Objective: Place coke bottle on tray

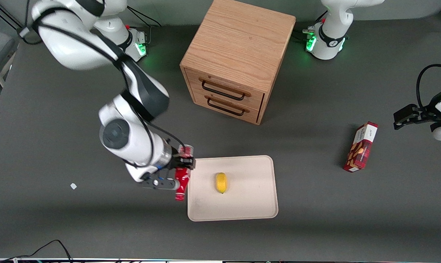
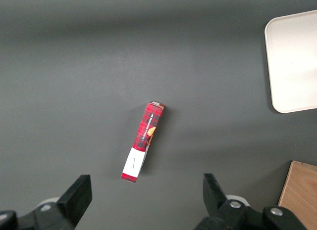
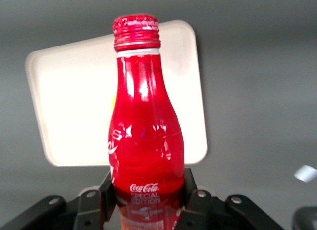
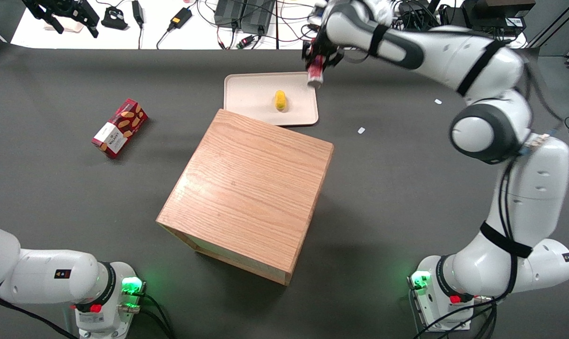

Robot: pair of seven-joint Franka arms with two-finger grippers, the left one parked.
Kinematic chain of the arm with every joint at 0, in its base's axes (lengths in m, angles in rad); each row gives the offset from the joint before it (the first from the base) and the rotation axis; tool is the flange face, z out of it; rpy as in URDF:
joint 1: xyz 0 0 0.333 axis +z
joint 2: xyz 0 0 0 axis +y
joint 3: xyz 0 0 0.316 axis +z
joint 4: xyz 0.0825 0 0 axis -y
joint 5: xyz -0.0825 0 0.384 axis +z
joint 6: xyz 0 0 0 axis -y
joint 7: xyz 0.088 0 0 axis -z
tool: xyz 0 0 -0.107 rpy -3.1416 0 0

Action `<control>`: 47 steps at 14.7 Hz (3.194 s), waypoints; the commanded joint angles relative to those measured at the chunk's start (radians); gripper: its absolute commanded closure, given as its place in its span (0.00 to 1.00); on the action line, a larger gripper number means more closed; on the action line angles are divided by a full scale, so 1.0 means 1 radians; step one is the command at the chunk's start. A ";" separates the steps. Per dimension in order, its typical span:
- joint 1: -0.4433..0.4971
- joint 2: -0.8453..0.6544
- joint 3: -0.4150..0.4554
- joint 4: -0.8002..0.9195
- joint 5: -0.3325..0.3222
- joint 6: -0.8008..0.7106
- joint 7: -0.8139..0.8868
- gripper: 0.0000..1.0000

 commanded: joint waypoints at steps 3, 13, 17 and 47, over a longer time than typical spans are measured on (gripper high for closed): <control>0.026 0.156 -0.032 0.081 -0.007 0.077 0.004 1.00; 0.066 0.234 -0.073 0.049 -0.037 0.224 0.019 1.00; 0.065 0.237 -0.075 0.052 -0.047 0.227 0.039 0.01; -0.069 -1.043 -0.515 -0.678 0.249 -0.382 -0.487 0.00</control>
